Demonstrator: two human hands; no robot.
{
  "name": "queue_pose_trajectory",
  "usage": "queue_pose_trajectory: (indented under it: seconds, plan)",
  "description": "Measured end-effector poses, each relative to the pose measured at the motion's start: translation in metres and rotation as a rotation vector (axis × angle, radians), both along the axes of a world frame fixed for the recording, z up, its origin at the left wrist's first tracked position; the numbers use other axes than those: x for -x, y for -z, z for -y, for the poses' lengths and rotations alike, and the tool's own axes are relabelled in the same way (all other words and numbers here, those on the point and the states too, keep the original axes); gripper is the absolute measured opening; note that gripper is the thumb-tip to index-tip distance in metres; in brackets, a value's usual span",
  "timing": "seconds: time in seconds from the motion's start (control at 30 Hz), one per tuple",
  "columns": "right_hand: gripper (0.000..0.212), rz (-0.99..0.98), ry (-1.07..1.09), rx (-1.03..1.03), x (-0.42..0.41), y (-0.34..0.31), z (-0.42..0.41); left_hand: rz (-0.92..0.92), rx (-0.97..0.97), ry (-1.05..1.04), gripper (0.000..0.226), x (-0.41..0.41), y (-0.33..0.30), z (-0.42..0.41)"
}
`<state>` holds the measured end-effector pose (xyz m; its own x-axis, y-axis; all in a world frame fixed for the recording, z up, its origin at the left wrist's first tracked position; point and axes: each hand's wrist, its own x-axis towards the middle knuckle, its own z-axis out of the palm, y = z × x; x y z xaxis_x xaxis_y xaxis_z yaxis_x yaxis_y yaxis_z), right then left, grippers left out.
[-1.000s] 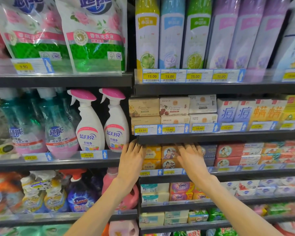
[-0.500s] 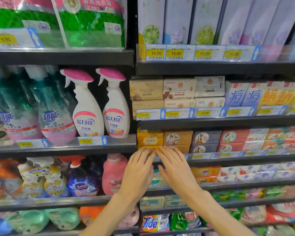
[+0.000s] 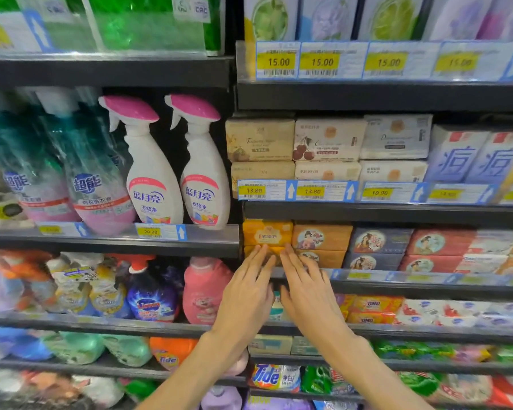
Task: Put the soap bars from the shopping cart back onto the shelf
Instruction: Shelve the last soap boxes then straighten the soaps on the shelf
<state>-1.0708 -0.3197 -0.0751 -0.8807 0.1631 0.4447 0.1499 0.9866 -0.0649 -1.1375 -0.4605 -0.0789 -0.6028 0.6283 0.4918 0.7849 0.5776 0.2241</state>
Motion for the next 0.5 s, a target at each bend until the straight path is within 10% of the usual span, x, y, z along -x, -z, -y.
queue_pose_trajectory:
  seconds: [0.5]
  plan:
    - [0.050, -0.138, 0.080, -0.014, -0.046, -0.004, -0.071, -0.110, 0.039, 0.224, 0.050, -0.019, -0.014, -0.057]
